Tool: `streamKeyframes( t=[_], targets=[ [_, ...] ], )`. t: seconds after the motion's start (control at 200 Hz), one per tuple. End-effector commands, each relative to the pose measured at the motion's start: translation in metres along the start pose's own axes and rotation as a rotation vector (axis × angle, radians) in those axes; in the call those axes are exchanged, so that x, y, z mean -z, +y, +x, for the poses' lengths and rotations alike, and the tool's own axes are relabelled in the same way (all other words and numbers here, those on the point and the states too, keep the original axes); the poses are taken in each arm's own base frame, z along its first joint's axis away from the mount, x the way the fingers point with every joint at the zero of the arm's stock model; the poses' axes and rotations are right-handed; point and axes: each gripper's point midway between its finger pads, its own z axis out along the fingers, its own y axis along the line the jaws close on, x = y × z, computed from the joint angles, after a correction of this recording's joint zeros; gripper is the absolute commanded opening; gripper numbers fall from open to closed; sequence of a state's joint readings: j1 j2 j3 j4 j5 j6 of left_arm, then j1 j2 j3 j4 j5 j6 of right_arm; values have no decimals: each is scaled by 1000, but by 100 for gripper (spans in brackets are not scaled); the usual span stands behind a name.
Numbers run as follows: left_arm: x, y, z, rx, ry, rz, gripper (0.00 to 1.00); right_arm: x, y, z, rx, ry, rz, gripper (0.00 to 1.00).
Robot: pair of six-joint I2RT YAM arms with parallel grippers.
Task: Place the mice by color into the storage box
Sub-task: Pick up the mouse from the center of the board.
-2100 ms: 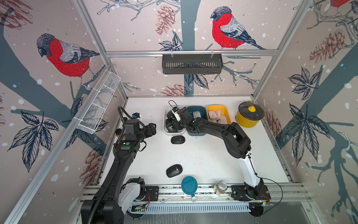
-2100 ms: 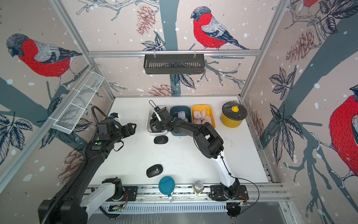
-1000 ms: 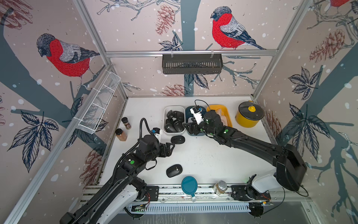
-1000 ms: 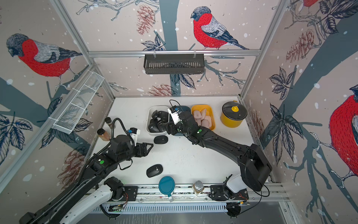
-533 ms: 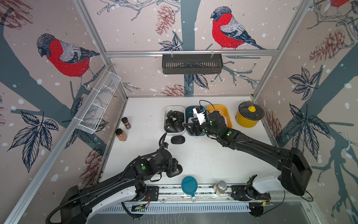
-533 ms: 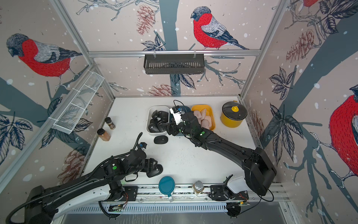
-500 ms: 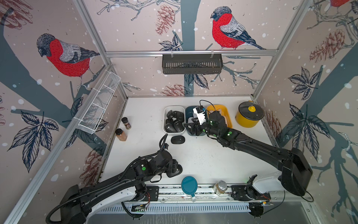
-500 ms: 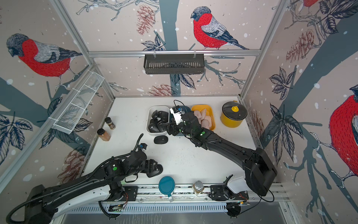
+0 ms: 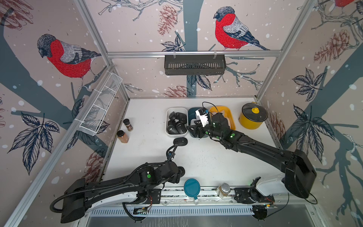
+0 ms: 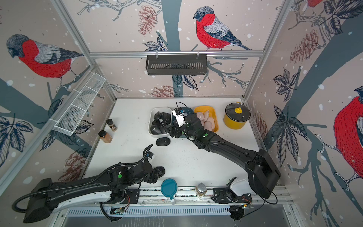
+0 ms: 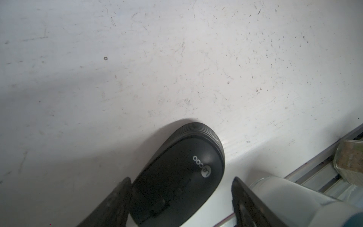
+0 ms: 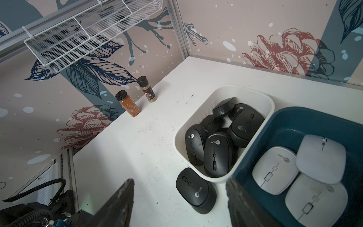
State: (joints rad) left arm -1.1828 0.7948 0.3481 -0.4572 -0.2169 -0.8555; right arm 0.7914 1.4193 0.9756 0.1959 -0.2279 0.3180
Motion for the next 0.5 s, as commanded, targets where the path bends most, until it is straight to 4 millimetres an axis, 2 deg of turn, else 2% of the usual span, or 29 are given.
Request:
streamKeyframes(
  t=[0.0, 0.495],
  targets=[
    [0, 2, -5, -15, -21, -25, 80, 0, 5, -8, -11, -27, -27, 74],
    [-4, -6, 9, -94, 88, -97, 81, 1, 12, -9, -40, -27, -63, 74]
  ],
)
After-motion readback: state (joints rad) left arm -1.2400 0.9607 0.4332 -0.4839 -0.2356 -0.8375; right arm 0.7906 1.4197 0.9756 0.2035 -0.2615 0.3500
